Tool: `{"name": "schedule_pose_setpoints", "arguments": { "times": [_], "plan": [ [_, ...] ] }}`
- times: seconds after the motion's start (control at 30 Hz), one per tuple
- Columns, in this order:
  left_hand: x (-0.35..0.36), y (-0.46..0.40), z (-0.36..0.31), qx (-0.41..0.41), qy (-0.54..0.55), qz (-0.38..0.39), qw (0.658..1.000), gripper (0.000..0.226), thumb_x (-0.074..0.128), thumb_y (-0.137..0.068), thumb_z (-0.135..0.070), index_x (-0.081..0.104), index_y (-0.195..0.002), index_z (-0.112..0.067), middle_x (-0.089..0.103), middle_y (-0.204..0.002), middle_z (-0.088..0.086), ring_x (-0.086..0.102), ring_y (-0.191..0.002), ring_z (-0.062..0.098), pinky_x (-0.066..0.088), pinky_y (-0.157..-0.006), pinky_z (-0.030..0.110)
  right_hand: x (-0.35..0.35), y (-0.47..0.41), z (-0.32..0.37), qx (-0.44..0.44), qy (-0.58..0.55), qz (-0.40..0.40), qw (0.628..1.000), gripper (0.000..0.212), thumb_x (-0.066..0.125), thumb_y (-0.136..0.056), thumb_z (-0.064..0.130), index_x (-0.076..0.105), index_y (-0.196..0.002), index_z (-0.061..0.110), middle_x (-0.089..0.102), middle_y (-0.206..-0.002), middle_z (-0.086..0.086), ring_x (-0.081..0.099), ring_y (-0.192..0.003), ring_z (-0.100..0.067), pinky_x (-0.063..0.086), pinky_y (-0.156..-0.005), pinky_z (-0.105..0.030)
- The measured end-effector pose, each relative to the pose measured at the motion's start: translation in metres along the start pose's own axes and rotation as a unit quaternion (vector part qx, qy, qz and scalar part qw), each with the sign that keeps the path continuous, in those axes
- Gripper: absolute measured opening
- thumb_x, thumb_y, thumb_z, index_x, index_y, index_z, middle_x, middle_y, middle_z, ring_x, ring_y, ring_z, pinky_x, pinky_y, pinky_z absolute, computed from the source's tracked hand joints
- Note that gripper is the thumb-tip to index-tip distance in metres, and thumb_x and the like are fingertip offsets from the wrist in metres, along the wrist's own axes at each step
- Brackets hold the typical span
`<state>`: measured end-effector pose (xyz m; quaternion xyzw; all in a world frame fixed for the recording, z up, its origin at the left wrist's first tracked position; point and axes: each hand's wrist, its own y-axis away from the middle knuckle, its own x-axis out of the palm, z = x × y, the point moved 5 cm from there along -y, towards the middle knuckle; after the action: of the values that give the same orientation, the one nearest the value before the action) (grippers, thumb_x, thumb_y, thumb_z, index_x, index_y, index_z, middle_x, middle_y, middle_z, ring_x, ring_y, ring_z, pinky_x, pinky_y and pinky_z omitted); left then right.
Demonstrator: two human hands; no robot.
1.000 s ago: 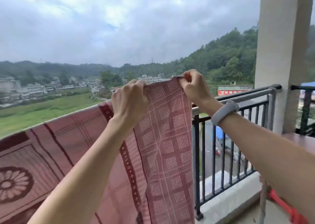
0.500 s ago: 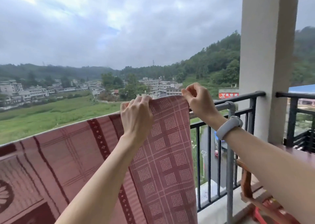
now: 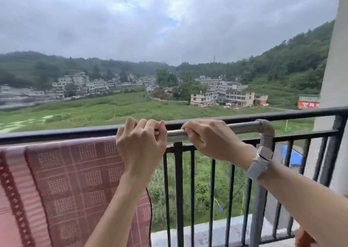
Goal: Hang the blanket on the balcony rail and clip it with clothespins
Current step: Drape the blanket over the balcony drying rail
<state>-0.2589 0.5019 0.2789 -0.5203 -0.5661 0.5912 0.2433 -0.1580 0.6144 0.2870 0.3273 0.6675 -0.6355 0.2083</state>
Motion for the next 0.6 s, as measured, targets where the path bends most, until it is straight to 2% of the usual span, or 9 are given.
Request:
{"name": "schedule_pose_setpoints", "arguments": {
  "times": [0.07,0.17,0.23,0.3,0.4,0.5,0.6],
  "plan": [
    [-0.001,0.002,0.000,-0.009,-0.018,-0.026,0.999,0.040,0.042,-0.087,-0.034,0.066,-0.068,-0.010,0.067,-0.061,0.003,0.054,-0.065,0.022,0.039,-0.060,0.030,0.002,-0.002,-0.002,-0.034,0.001,-0.018,0.999,0.028,0.037,-0.090,0.022,0.062,-0.089,0.010,0.068,-0.073,-0.003,0.056,-0.053,-0.019,0.043,-0.048,-0.027],
    [-0.002,0.009,-0.002,-0.022,-0.026,-0.050,0.998,0.038,0.040,-0.088,-0.031,0.066,-0.074,-0.007,0.067,-0.071,0.006,0.054,-0.072,0.023,0.038,-0.066,0.030,0.006,-0.004,-0.001,-0.055,-0.002,-0.047,0.997,0.029,0.034,-0.091,0.024,0.058,-0.081,0.009,0.064,-0.066,-0.004,0.045,-0.045,-0.018,0.031,-0.045,-0.023],
    [-0.004,0.020,-0.005,-0.053,-0.017,-0.065,0.996,0.038,0.035,-0.089,-0.029,0.064,-0.088,-0.004,0.065,-0.088,0.012,0.054,-0.087,0.027,0.039,-0.078,0.035,0.007,-0.001,-0.001,-0.066,-0.006,-0.062,0.996,0.029,0.036,-0.092,0.026,0.057,-0.082,0.009,0.065,-0.068,-0.004,0.044,-0.046,-0.018,0.029,-0.046,-0.023],
    [-0.007,0.034,-0.008,-0.088,-0.031,-0.077,0.993,0.038,0.034,-0.088,-0.027,0.060,-0.103,-0.003,0.059,-0.104,0.017,0.045,-0.102,0.025,0.035,-0.090,0.035,0.007,0.002,-0.003,-0.082,-0.032,-0.072,0.994,0.028,0.038,-0.093,0.028,0.058,-0.085,0.009,0.066,-0.072,-0.006,0.051,-0.051,-0.021,0.030,-0.048,-0.024],
    [-0.012,0.055,-0.016,-0.128,-0.121,-0.083,0.981,0.040,0.048,-0.084,-0.026,0.051,-0.117,-0.003,0.051,-0.118,0.019,0.042,-0.112,0.026,0.034,-0.097,0.035,0.005,0.006,-0.007,-0.110,-0.062,-0.073,0.989,0.028,0.040,-0.093,0.030,0.058,-0.091,0.009,0.067,-0.081,-0.005,0.058,-0.063,-0.021,0.031,-0.054,-0.024],
    [-0.016,0.065,-0.019,-0.185,-0.170,-0.075,0.965,0.041,0.061,-0.083,-0.020,0.049,-0.118,-0.003,0.051,-0.119,0.019,0.049,-0.108,0.031,0.041,-0.089,0.034,0.006,0.010,-0.011,-0.129,-0.077,-0.068,0.986,0.026,0.039,-0.093,0.027,0.057,-0.098,0.010,0.067,-0.092,-0.007,0.062,-0.078,-0.023,0.037,-0.062,-0.027],
    [-0.031,0.054,-0.020,-0.208,-0.166,-0.094,0.959,0.016,0.057,-0.086,-0.013,0.060,-0.100,-0.004,0.061,-0.100,0.016,0.060,-0.082,0.027,0.046,-0.062,0.030,0.005,0.012,-0.013,-0.132,-0.086,-0.054,0.986,0.025,0.038,-0.092,0.026,0.055,-0.101,0.011,0.066,-0.095,-0.007,0.061,-0.081,-0.024,0.042,-0.068,-0.031]
  ]
}}
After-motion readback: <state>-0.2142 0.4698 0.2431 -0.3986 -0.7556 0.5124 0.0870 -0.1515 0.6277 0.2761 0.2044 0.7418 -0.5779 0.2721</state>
